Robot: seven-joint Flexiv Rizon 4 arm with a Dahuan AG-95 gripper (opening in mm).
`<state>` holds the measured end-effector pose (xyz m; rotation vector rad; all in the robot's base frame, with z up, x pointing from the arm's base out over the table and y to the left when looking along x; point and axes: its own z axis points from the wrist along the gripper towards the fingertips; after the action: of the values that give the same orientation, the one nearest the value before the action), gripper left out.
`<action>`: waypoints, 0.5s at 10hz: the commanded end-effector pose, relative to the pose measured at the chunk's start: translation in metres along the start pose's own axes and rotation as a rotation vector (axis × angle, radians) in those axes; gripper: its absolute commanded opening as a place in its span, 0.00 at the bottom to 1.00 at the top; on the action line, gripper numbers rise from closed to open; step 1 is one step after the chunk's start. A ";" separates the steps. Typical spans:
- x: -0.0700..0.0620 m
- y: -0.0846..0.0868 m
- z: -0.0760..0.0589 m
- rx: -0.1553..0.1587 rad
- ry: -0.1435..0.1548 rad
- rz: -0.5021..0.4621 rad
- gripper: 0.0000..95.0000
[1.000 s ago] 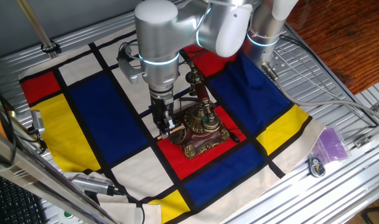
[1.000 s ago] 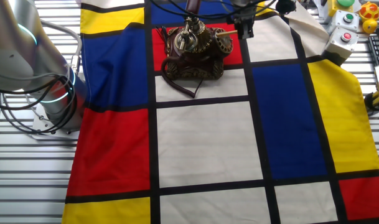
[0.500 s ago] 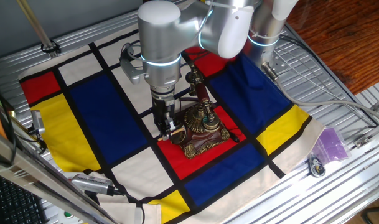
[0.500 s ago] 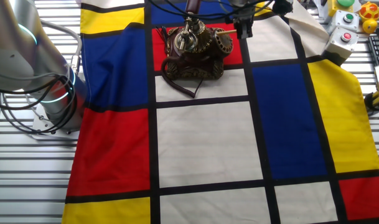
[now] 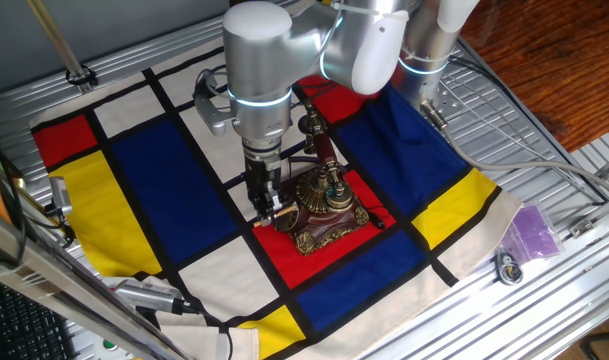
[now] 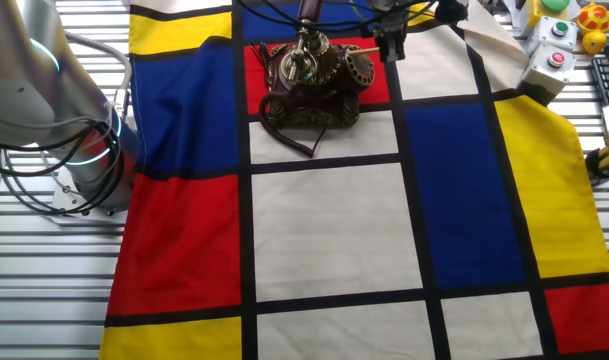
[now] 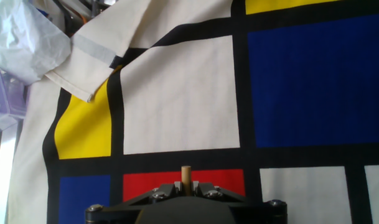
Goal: Dial a number on an old rotary phone
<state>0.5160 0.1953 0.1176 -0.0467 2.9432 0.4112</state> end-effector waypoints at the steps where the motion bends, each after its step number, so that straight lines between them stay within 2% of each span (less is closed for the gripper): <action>1: -0.001 0.000 0.002 0.004 -0.006 0.005 0.00; 5: -0.003 0.005 0.003 0.003 -0.008 0.022 0.00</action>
<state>0.5192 0.2007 0.1163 -0.0160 2.9386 0.4092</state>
